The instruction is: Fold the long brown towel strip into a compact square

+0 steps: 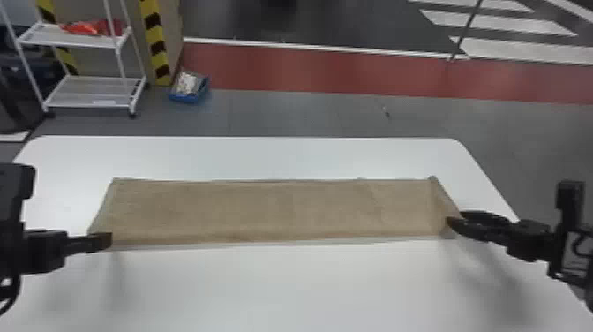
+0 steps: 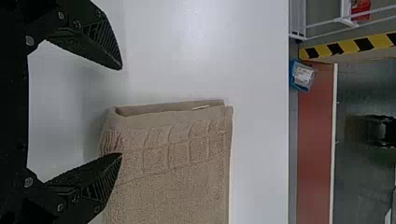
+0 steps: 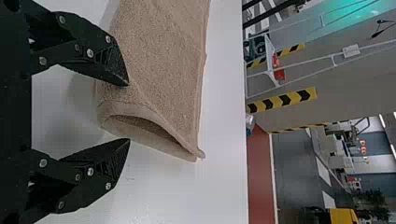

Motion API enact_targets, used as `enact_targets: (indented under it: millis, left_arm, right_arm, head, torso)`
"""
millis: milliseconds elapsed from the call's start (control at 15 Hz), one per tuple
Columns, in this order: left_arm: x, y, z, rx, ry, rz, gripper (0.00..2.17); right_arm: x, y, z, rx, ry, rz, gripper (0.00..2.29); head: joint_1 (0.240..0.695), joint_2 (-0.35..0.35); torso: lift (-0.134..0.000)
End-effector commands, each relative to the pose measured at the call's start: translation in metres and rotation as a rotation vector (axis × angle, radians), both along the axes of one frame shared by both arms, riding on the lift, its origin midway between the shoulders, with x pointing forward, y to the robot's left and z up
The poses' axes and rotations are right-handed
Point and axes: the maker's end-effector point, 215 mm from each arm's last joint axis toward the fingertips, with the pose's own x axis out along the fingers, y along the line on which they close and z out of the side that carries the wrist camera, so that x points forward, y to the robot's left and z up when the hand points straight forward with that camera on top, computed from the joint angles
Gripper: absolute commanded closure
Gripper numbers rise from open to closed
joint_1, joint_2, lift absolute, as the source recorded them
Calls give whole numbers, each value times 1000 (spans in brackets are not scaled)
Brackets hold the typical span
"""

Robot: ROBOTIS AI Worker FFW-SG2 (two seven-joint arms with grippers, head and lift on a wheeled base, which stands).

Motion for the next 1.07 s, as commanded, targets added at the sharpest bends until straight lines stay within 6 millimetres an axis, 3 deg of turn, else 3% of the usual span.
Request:
enact_targets:
  millis: [0,200,267,600,1000]
  left_arm:
    - [-5,-1,-1,3,7,-2,427]
    - [-12,4,0,10,19,7,1291]
    - [-13,4,1,10,17,7,1443]
    - [-25,6,5,19,32,13,1443]
    - [-44,16,9,16,36,29,1443]
  right_arm:
    - [-4,-2,-1,-1,7,-2,593]
    - [-7,-5,7,16,8,-1,1082]
    - [-8,-5,6,24,15,-4,1183]
    - [-11,-8,17,39,10,-14,1237]
    - [-35,-15,32,81,11,-38,1241]
  head:
    - [695,-140]
    - [695,-142]
    - [695,-143]
    - [695,-149]
    - [695,-146]
  torso:
    - [-124]
    - [-124]
    - [-124]
    - [-124]
    - [-124]
